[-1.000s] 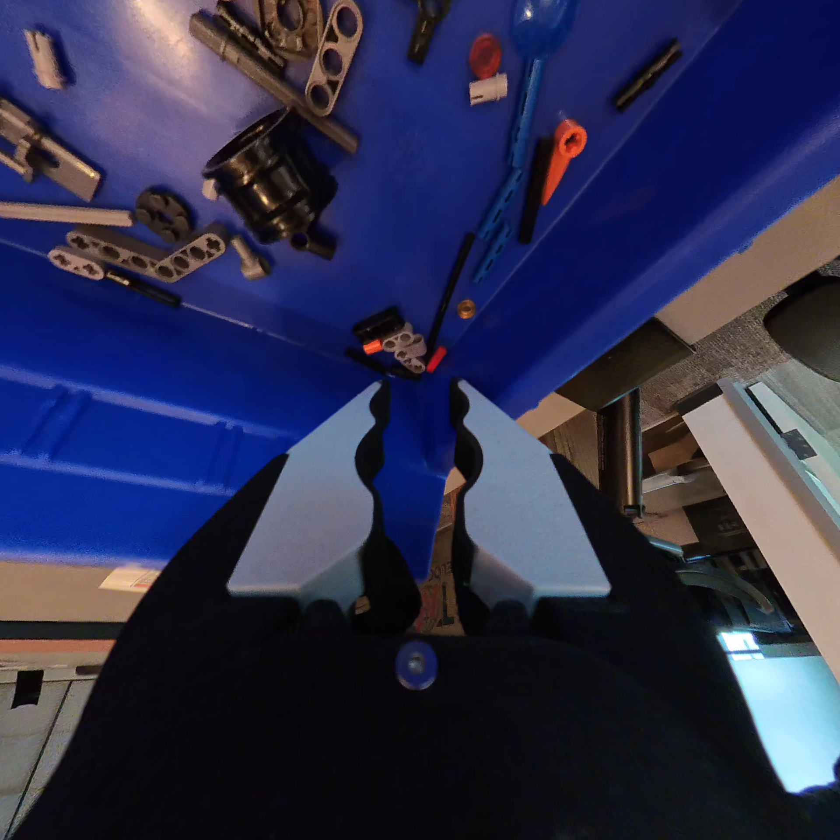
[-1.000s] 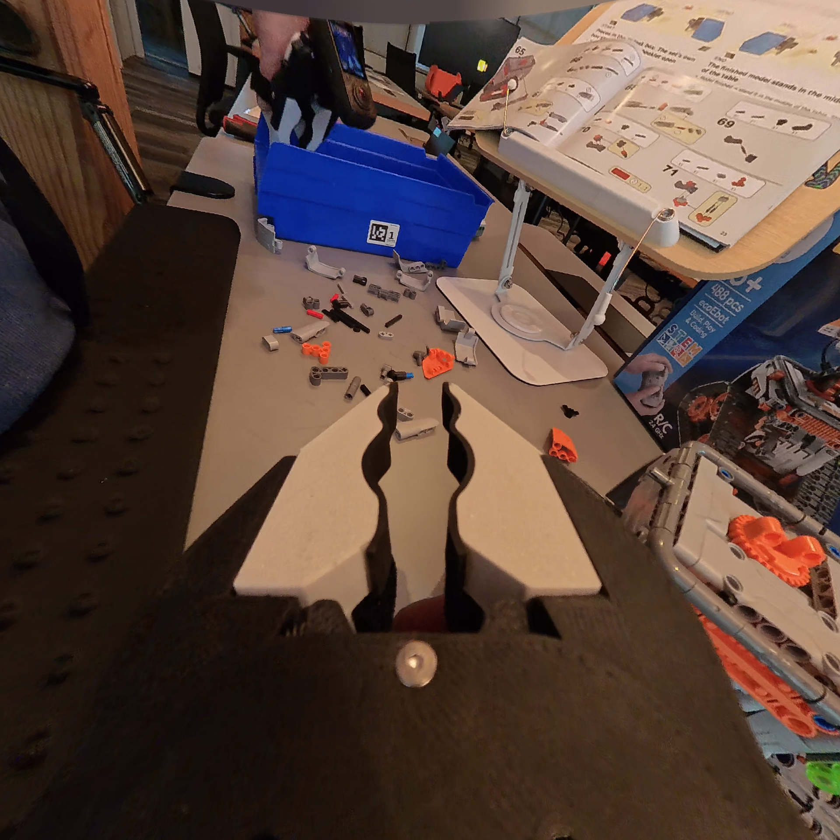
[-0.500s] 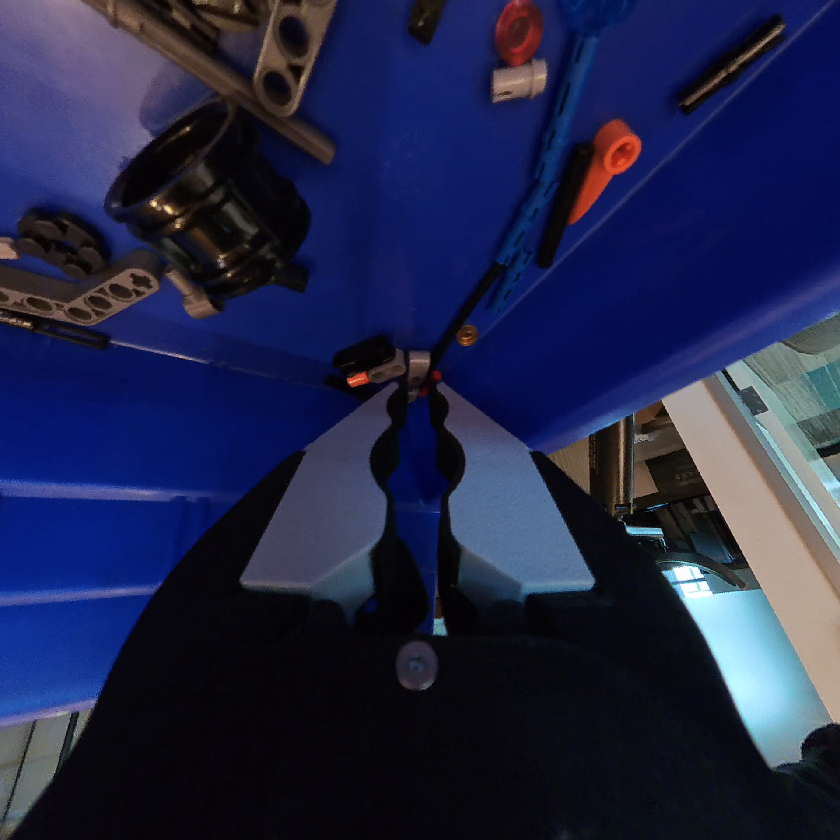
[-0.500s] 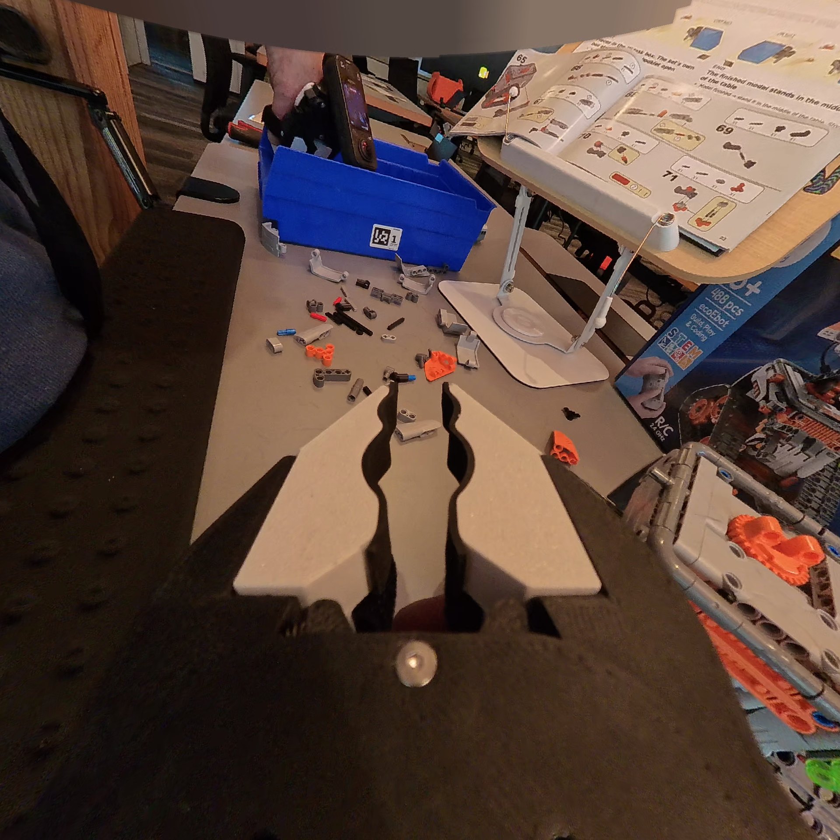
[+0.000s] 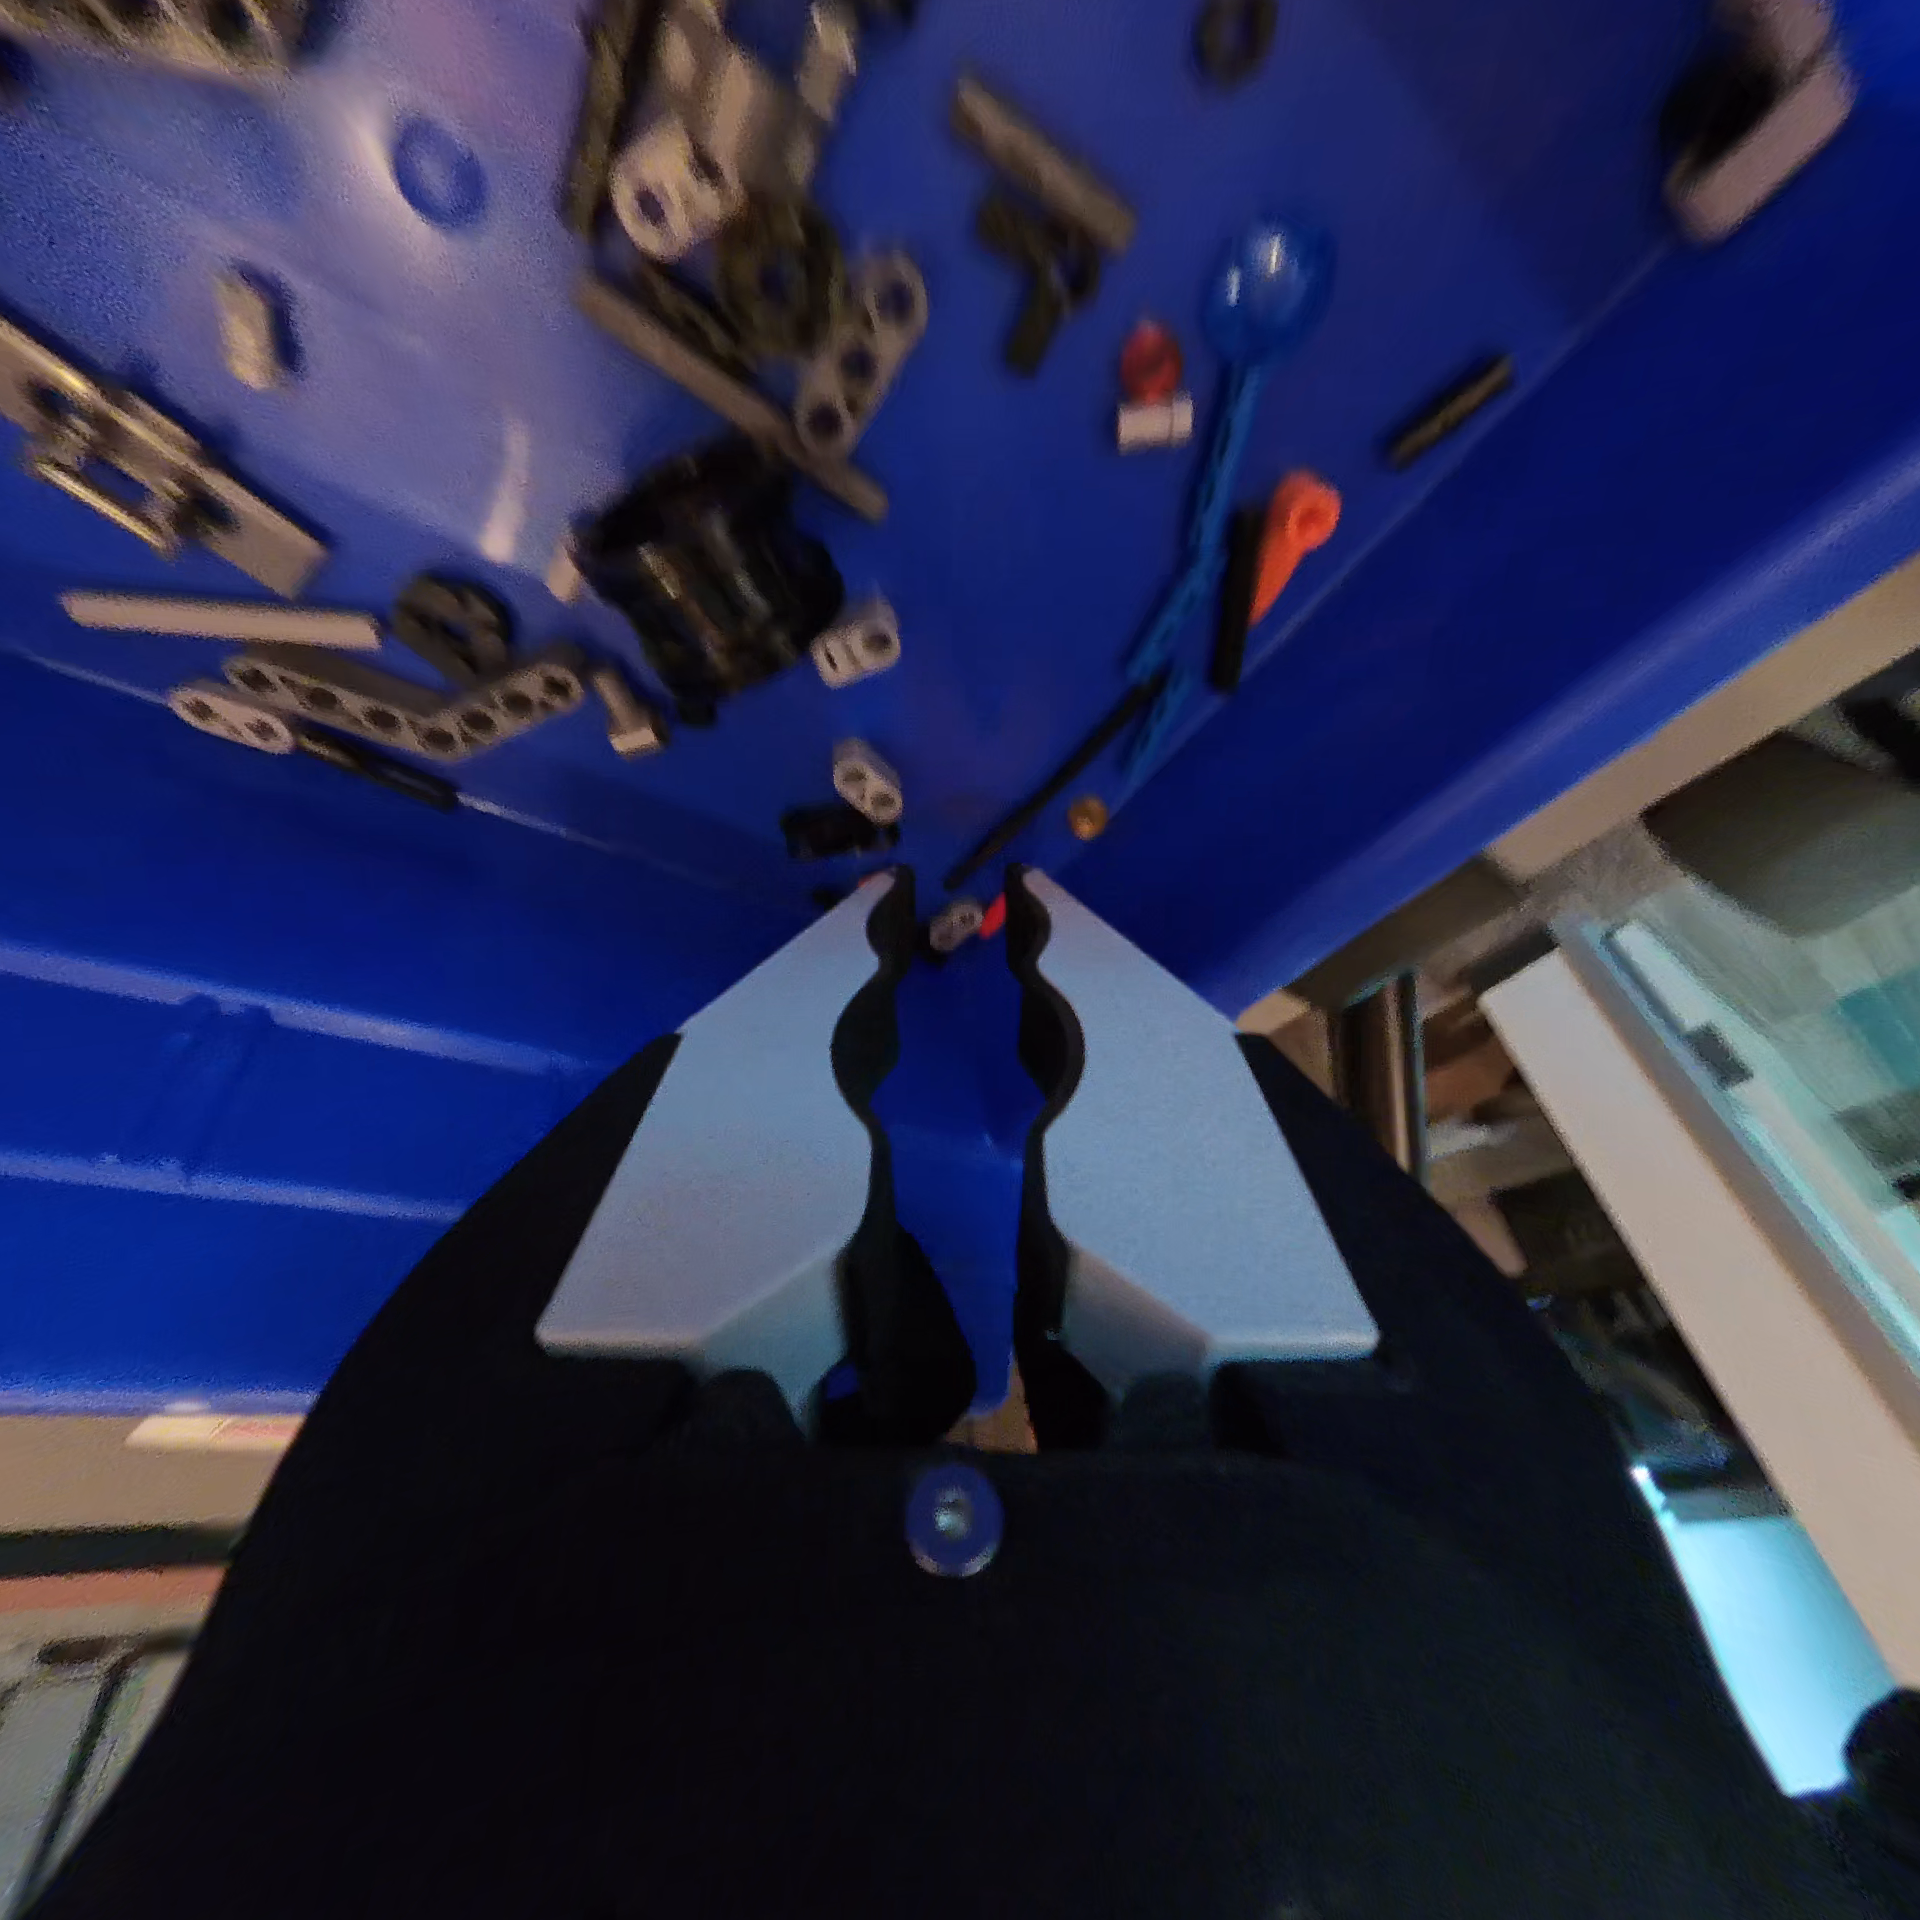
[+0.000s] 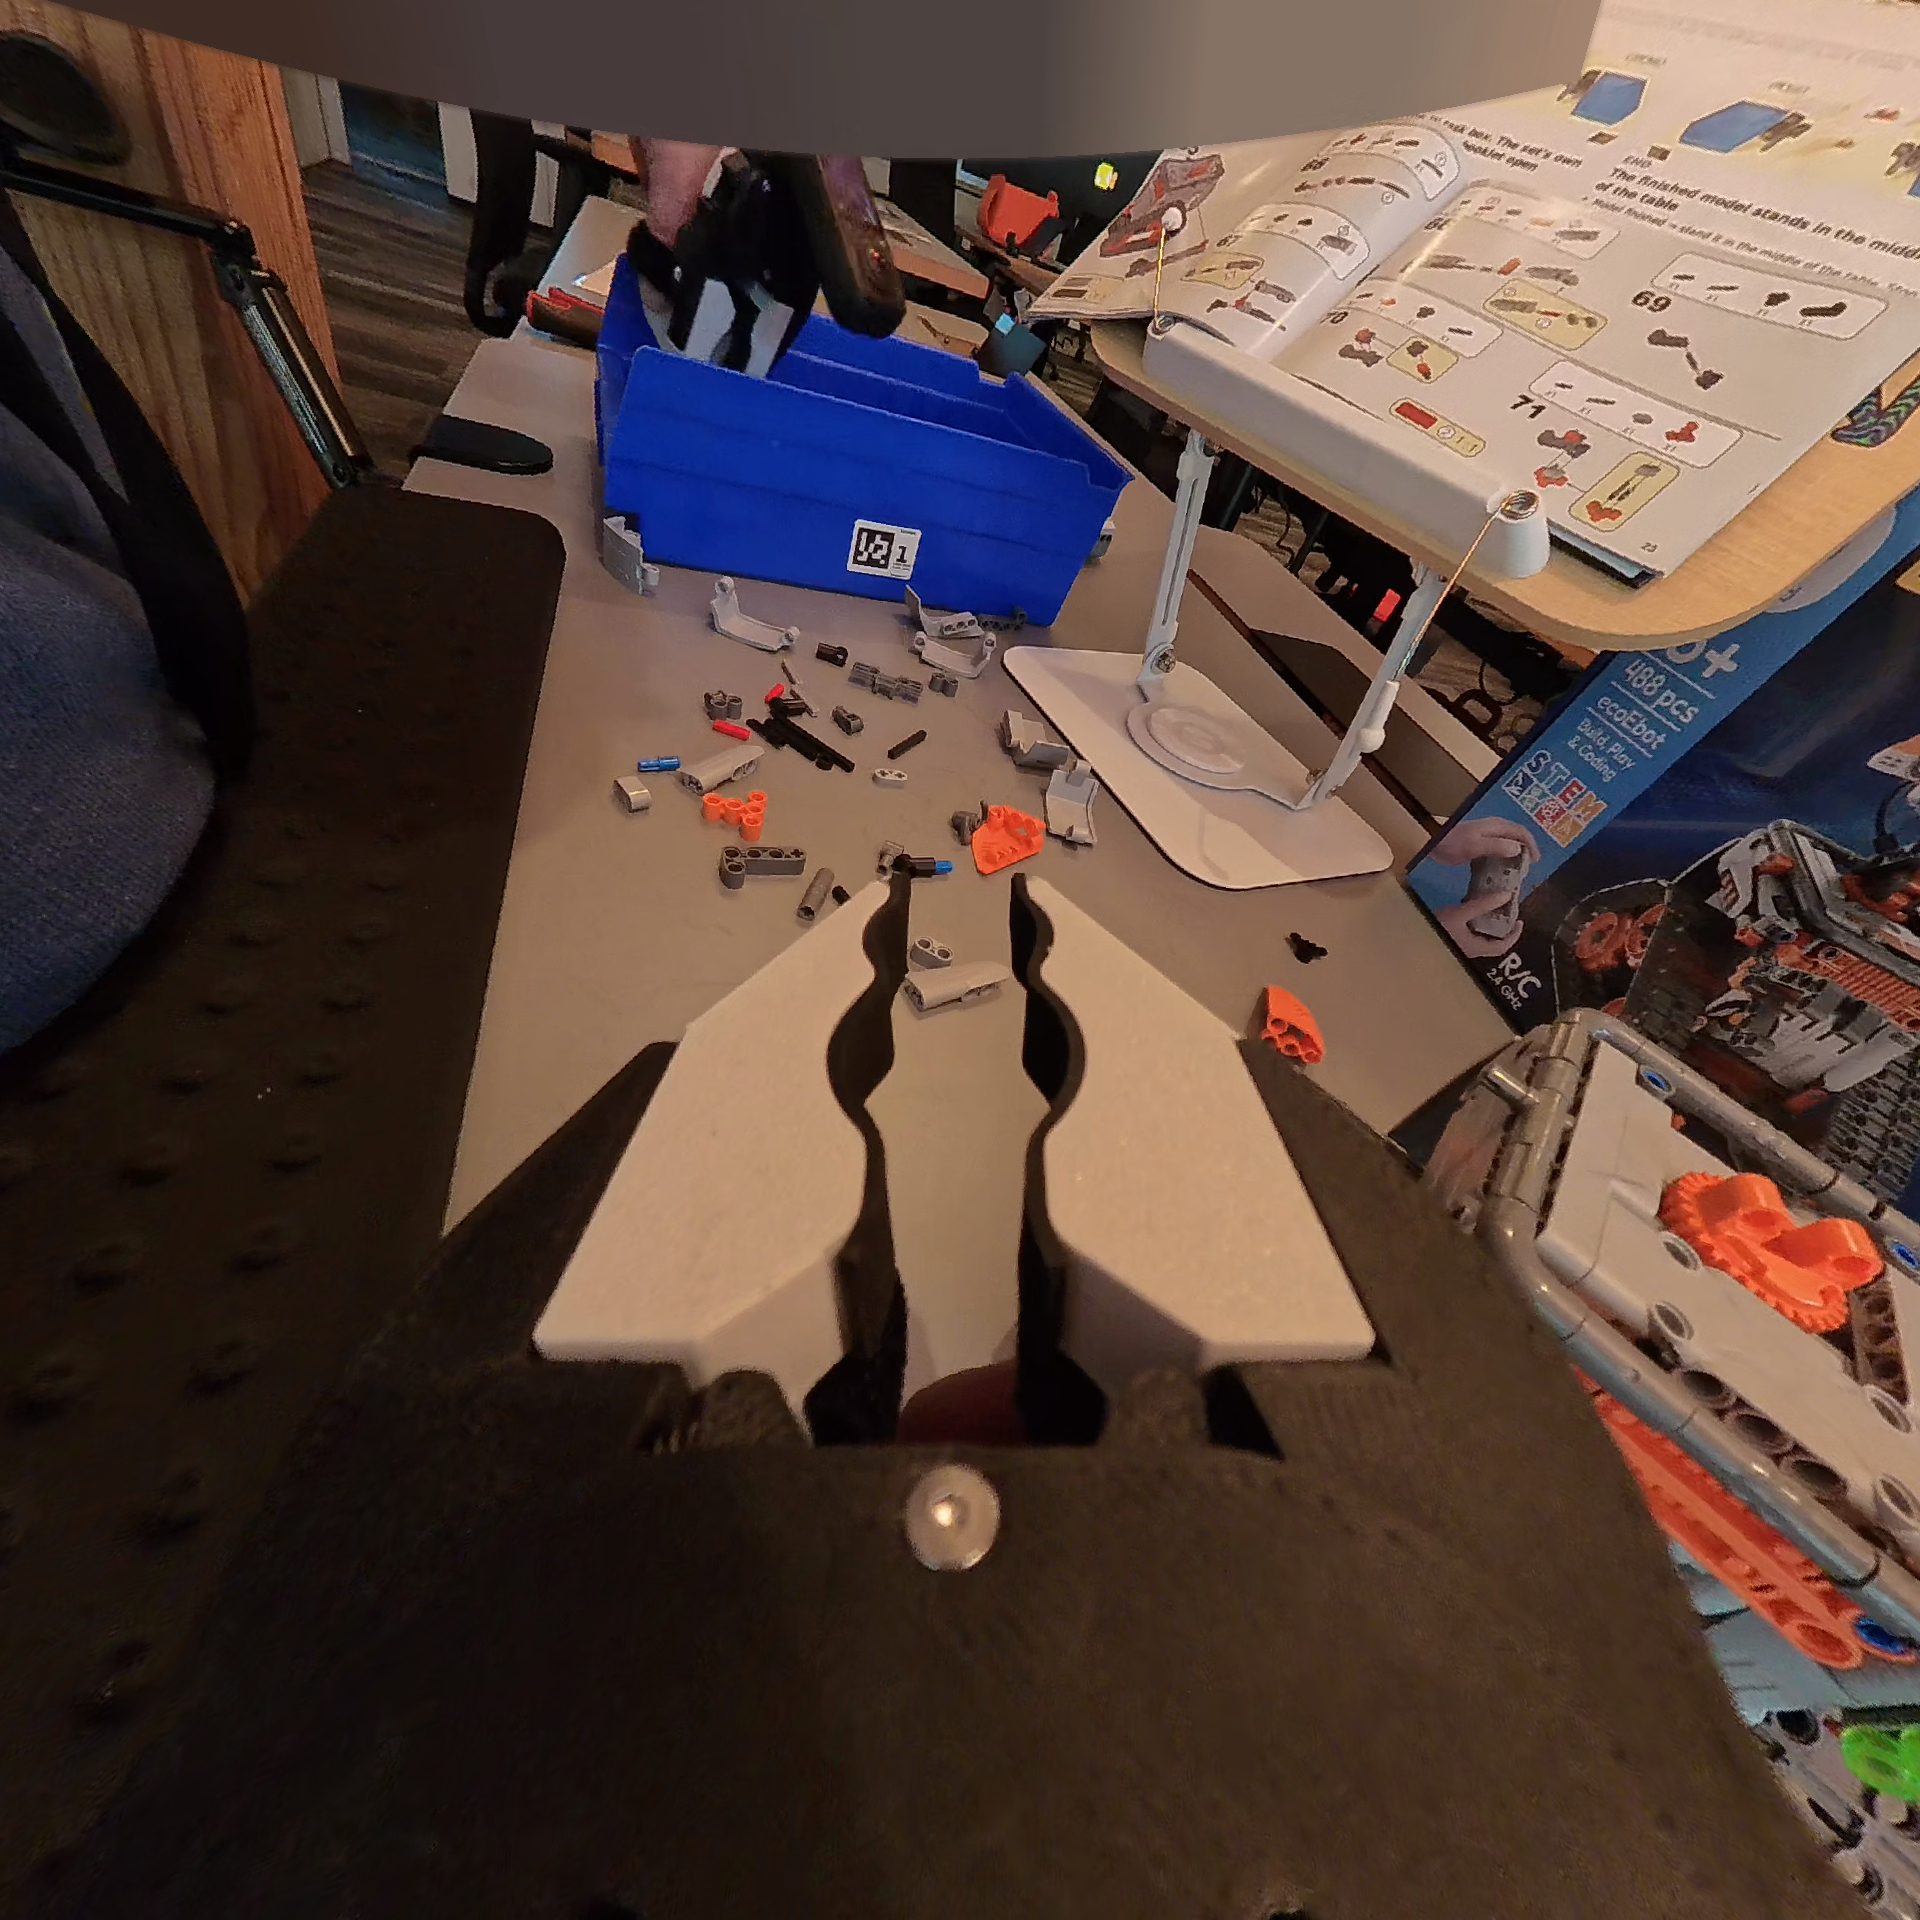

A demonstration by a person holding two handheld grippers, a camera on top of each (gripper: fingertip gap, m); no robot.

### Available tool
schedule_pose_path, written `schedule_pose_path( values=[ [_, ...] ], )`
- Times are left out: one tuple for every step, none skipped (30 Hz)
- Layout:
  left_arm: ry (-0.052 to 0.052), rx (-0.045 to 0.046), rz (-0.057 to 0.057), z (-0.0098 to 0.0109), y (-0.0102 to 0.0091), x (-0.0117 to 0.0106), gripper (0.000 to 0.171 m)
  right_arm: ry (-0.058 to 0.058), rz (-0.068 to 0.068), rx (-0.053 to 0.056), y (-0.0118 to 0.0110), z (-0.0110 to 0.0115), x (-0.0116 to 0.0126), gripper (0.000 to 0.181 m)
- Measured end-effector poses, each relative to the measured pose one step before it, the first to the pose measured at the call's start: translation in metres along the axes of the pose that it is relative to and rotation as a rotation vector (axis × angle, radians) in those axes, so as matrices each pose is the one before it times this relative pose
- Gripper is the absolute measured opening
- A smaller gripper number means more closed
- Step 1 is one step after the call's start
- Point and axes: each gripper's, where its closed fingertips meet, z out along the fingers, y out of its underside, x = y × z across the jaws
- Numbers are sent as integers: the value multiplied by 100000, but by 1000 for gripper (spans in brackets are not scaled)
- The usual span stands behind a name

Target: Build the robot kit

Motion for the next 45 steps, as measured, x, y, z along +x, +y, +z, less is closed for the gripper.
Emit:
schedule_pose_path(
  values=[
    [-1403, -5021, 2248, 246, 1017, -17, 15, -102, 43, -78, 17, 18, -16, 17],
    [-1836, -6463, 1232, 339, 1137, -150, 16, -100, 6, -102, 21, 16, -13, 17],
    [-2743, -5455, 2122, 345, 803, -252, 16, -88, -56, -66, 11, 13, -25, 17],
    [-246, -697, 2820, 227, -126, 187, 18, -50, -78, 4, -8, 3, -23, 17],
    [440, -325, 2944, 215, -265, 306, 18, -8, -83, 57, -22, -4, -11, 17],
    [-1498, -2233, 3688, 255, -12, 18, 16, 37, -80, 83, -22, -24, -9, 17],
    [-1252, -2316, 2401, 234, 8, -30, 15, 102, -45, 74, -19, -21, 7, 17],
    [-792, -836, 1473, 177, -156, -116, 17, 116, 0, 104, -16, -35, 20, 17],
    [-680, -661, 1242, 262, -86, -132, 18, 88, 61, 154, -20, -41, 14, 17],
    [447, -1240, 940, 345, 43, 58, 15, 59, 102, 111, -15, -19, 21, 17],
    [738, -197, 391, 90, 5, 72, 13, 27, 50, 35, 3, -26, 8, 17],
    [-1893, -159, 251, -25, 83, -297, 17, -8, -24, 45, -6, 3, 1, 17],
    [414, 96, 88, 60, 12, 169, 14, -85, 29, 79, -8, -4, -12, 17],
    [998, 797, 1047, 24, -63, 345, 8, -144, 91, 97, -11, 10, -17, 17],
    [-653, 759, 401, -13, -7, -8, 6, -124, 44, 79, -9, 9, -11, 17],
    [-3666, 1576, -1212, -138, -143, -629, 3, -102, -18, 12, -6, 7, -25, 17],
    [-551, 1309, -761, -40, -91, -137, 2, -105, -54, 33, -19, 7, -20, 17],
    [-173, 863, -163, 3, 47, -29, 2, -50, -74, 65, -23, -3, -18, 17],
    [-862, 958, -204, -68, -82, -144, 2, 64, -127, 20, -19, -9, -7, 17],
    [-2055, 2454, -263, -190, -301, -331, 2, 108, -99, 64, -23, -16, 0, 17],
    [-2034, 4503, -2315, -321, -557, -427, 0, 155, -26, 136, -32, -25, 27, 17],
    [5, 5634, -2372, -433, -761, -160, 0, 186, 13, 77, -12, -37, 29, 17],
    [2135, 3180, -2559, -339, -352, 191, 0, 136, 81, 12, -2, -14, 40, 17],
    [-54, 447, -1793, -198, 108, -118, 2, 8, 113, 20, 16, -9, 14, 17],
    [-1959, -759, -939, -173, 357, -413, 6, -87, 47, -10, 11, 13, -12, 17],
    [560, 506, -918, -157, 220, -43, 7, -100, -26, -104, 21, 16, -11, 17],
    [396, 1513, -362, -50, 43, 15, 9, -89, 20, -104, 21, 16, -12, 17],
    [-2215, 962, 486, -17, 36, -404, 11, -70, 66, -60, 27, 24, -6, 17],
    [-852, -1482, 233, 154, 331, -159, 14, 24, 10, -35, 7, 1, 12, 17],
    [793, -1137, 920, 232, 233, 219, 16, 84, -36, 6, -13, -4, 8, 17],
    [874, 1407, 480, 152, -271, 238, 17, 86, -45, 28, -4, -10, 8, 17],
    [1272, 789, -874, 154, -224, 200, 16, 90, -59, -15, 2, -13, 10, 17],
    [-192, -1534, -41, 253, 131, -3, 16, 80, -51, 13, -13, -4, 8, 17],
    [-1151, -1175, 793, 268, 86, -87, 16, 42, -10, 15, -2, 1, 7, 17],
    [-311, 709, -708, 196, -172, -103, 12, -7, -29, -57, 8, -4, 1, 17],
    [1964, 838, -1433, 201, -106, 204, 9, -20, -37, -37, 0, 4, -12, 17],
    [986, 193, -710, 24, 67, 62, 7, 3, -24, -56, 5, 5, 0, 17],
    [-704, 428, -230, -1, 71, -187, 9, 32, -60, -100, 9, -1, -3, 17],
    [-225, 693, -952, 24, 16, -142, 6, 33, -71, -1, -2, -3, 0, 17],
    [-162, 828, -579, 18, 53, -86, 6, 15, -43, 111, -36, -11, -5, 17],
    [-482, 864, -25, 12, 61, -108, 6, 11, -52, 64, -21, 0, -1, 17],
    [-358, 829, -805, 3, 48, -50, 6, -22, 15, -9, 3, 2, 5, 17],
    [-1197, 762, -1022, -105, 62, -178, 6, -72, 111, -28, 13, -2, 12, 17],
    [-430, -279, -573, -310, 185, -45, 6, -22, 40, -45, 6, 9, 1, 17],
    [-2473, 70, 810, -666, 142, -372, 6, 71, -103, -5, -13, -8, 2, 17]
  ],
)
